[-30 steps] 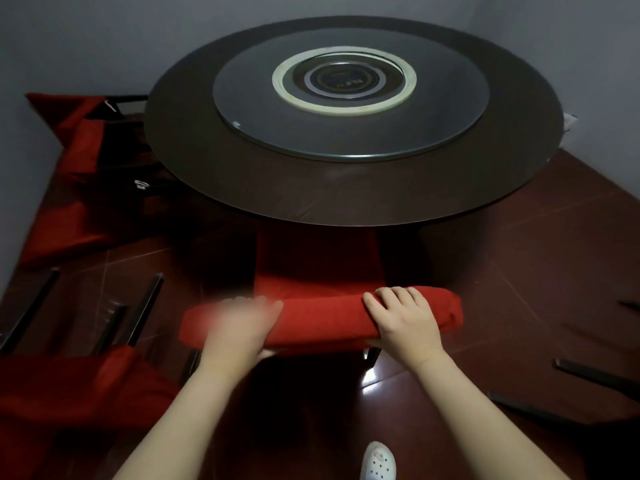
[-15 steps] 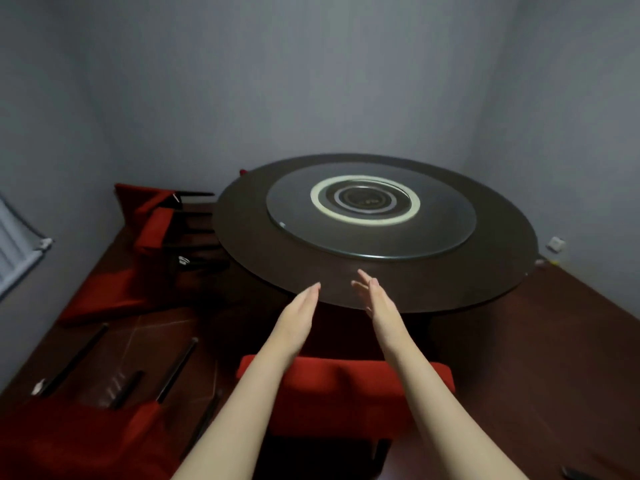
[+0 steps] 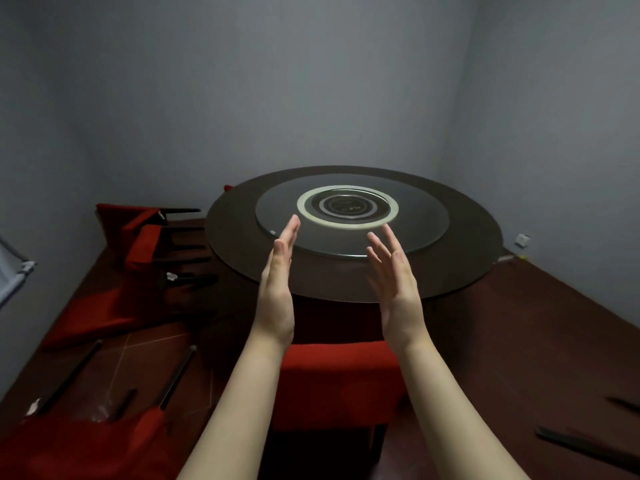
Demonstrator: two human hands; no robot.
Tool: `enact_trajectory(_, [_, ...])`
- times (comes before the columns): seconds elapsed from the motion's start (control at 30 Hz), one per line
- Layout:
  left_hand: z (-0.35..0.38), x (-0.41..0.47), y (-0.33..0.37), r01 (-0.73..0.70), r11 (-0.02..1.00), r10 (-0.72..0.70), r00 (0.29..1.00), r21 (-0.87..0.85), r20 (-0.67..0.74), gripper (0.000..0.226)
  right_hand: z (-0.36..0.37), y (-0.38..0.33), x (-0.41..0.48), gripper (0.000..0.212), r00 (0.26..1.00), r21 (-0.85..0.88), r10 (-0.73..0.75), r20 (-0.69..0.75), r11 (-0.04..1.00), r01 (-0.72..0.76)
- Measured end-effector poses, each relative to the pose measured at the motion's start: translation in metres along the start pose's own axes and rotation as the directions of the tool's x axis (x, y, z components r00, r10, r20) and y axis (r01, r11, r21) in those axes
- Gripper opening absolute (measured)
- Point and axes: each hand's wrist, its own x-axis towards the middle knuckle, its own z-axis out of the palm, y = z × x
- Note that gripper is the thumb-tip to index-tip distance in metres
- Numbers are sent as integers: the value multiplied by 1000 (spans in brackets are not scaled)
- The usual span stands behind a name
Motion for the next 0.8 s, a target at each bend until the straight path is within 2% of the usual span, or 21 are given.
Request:
enact_trajectory(0.2, [74,5,-9,-1,997,11,990,-77,138,64,-75,-31,-7,45,983,-11,-48,-177,999,46])
enact_trajectory(0.33, [158,0,-23,46,987,-3,965,-156,260,54,-153,-57,-26,44,943,-56,-79,-324,996,64])
enact_trajectory(0.5, [283,-27,-36,165,956,-41,893,-241,449,45,-264,-101,-69,45,853,-127,-122,-508,990,66])
enact_trajectory(0.8, [483,-111,-37,257,922,-12,767,-289,642,49,-441,-175,-165,41,687,-292,-240,-685,956,44])
